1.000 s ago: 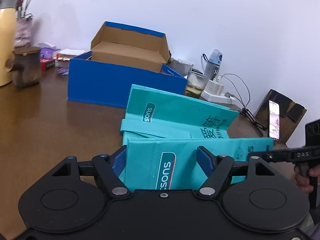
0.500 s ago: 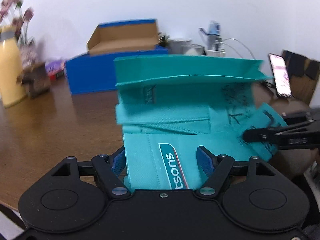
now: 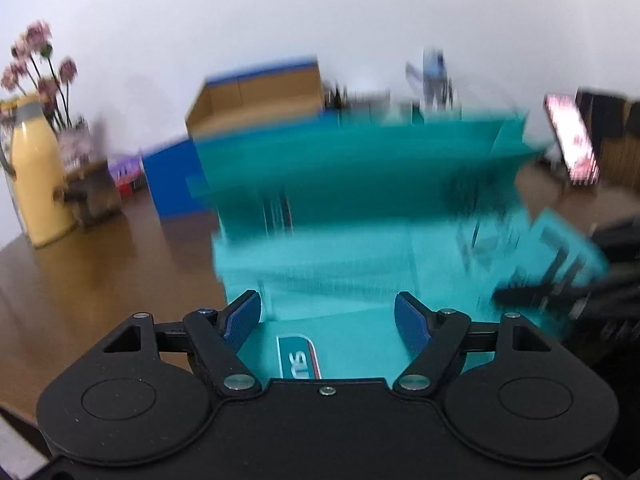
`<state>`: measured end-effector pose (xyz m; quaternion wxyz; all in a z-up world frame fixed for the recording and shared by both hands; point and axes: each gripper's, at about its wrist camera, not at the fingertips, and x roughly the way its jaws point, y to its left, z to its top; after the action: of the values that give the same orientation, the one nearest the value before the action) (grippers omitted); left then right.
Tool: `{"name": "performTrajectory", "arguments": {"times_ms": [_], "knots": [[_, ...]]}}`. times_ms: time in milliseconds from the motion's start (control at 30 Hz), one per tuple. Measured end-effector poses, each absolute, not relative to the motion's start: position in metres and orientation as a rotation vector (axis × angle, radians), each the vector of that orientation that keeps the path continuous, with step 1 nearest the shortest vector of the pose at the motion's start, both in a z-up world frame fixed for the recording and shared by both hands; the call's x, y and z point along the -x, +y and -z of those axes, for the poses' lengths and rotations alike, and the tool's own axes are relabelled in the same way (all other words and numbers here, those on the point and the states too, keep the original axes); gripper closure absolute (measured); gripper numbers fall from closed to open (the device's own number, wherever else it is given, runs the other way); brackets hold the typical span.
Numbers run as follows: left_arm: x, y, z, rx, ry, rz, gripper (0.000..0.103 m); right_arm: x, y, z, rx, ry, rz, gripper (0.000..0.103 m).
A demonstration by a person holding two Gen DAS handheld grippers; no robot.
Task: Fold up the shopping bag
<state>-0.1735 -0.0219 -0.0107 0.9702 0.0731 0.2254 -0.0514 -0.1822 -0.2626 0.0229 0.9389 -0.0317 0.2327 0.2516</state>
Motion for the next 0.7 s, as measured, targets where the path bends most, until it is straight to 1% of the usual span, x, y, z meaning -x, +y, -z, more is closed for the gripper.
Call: {"name": "performTrajectory", "arguments": {"times_ms": [67,167,200,233,267,367,433,467,633,700], "knots": [[0.178,-0.018,0.019,-0.151,0.411,0.111,0.026,0.19,-0.264,-0.023,0.091,0.446,-0.474,0.055],[0.179,-0.014,0.023,-0.153,0.385,0.118,0.022,0.203,-0.266,-0.031,0.198,0.371,-0.349,0.055],[0.178,-0.013,0.022,-0.141,0.389,0.121,0.022,0.207,-0.265,-0.034,0.241,0.345,-0.322,0.058],[0.178,-0.014,0.021,-0.143,0.391,0.125,0.021,0.21,-0.264,-0.037,0.271,0.318,-0.318,0.068],[0.179,-0.016,0.019,-0.155,0.388,0.129,0.021,0.212,-0.262,-0.039,0.275,0.293,-0.347,0.075],[0.178,-0.015,0.018,-0.153,0.394,0.135,0.021,0.203,-0.253,-0.035,0.251,0.317,-0.437,0.078],[0.178,-0.014,0.017,-0.147,0.396,0.138,0.021,0.196,-0.248,-0.027,0.254,0.348,-0.445,0.077],[0.179,-0.013,0.017,-0.151,0.393,0.14,0.021,0.194,-0.25,-0.023,0.224,0.359,-0.453,0.078],[0.184,-0.01,0.017,-0.147,0.389,0.16,0.021,0.187,-0.269,-0.013,0.043,0.399,-0.49,0.077],[0.187,-0.006,0.016,-0.149,0.376,0.173,0.017,0.187,-0.271,-0.012,0.025,0.4,-0.495,0.077]]}}
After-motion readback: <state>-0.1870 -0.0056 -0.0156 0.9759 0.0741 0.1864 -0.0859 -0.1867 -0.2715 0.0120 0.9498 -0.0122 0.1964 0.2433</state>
